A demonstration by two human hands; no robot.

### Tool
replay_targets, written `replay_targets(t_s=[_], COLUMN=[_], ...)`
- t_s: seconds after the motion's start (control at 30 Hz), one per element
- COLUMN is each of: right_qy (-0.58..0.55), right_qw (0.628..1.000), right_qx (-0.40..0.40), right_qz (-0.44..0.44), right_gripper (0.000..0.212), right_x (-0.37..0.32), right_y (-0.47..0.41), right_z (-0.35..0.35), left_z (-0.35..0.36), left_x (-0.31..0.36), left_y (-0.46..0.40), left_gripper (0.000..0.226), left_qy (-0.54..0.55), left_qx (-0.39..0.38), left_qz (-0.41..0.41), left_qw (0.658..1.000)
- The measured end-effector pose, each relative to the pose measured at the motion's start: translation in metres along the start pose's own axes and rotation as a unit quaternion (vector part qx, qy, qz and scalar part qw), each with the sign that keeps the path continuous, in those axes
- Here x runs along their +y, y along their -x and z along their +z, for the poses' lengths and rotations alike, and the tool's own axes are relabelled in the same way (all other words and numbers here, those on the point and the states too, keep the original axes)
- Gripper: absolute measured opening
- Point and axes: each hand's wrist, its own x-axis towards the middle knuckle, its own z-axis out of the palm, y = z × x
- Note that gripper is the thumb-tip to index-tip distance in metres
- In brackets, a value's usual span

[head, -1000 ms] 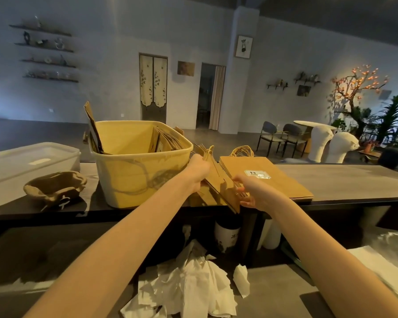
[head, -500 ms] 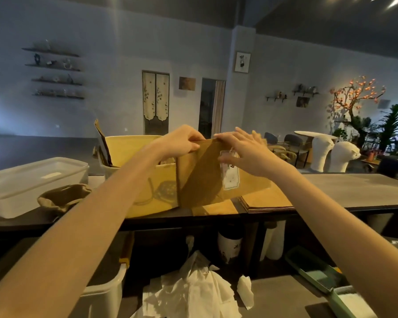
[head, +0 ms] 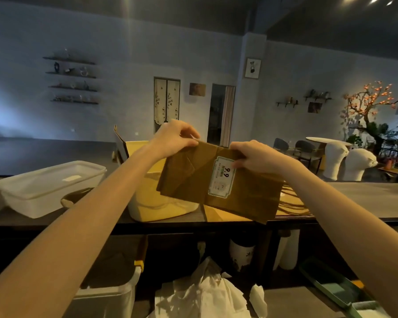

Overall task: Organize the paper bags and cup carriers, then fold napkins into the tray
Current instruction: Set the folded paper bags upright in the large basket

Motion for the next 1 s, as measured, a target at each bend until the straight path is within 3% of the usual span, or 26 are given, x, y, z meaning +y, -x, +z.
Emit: replay_targets(t_s=[0.17,0.27,0.4,0.5,0.7,0.83,1.0], right_qy=[-0.148,-0.278,-0.406,-0.426,-0.463,-0.366,-0.091], right_qw=[0.988,0.956,0.896,0.874,0.833,0.867,0.962], right_qx=[0.019,0.041,0.078,0.121,0.205,0.254,0.213], right_qz=[0.039,0.088,0.163,0.203,0.224,0.225,0.145], right_gripper=[0.018,0.021,0.028,0.042,0.038,0.039,0.025], right_x=[-0.005,-0.009,-0.013,-0.019,-0.032,-0.037,-0.051], right_y=[-0.020,-0.035,-0.064,-0.092,-0.140,-0.158,-0.161], right_z=[0.005,0.007,0.014,0.024,0.050,0.066,0.082], left_z=[-0.002,-0.001,0.002,0.008,0.020,0.020,0.020], left_x=[-0.016,-0.029,-0.040,-0.050,-0.072,-0.073,-0.077], left_y=[0.000,0.002,0.003,0.003,-0.002,-0.007,-0.007], left_gripper=[0.028,0.021,0.018,0.017,0.015,0.012,0.014], left_qy=[-0.032,0.002,0.039,0.061,0.094,0.158,0.215], left_qx=[0.198,0.257,0.263,0.245,0.255,0.213,0.197], left_qz=[0.024,0.045,0.042,0.010,-0.088,-0.109,-0.129], left_qw=[0.979,0.965,0.963,0.968,0.958,0.958,0.948])
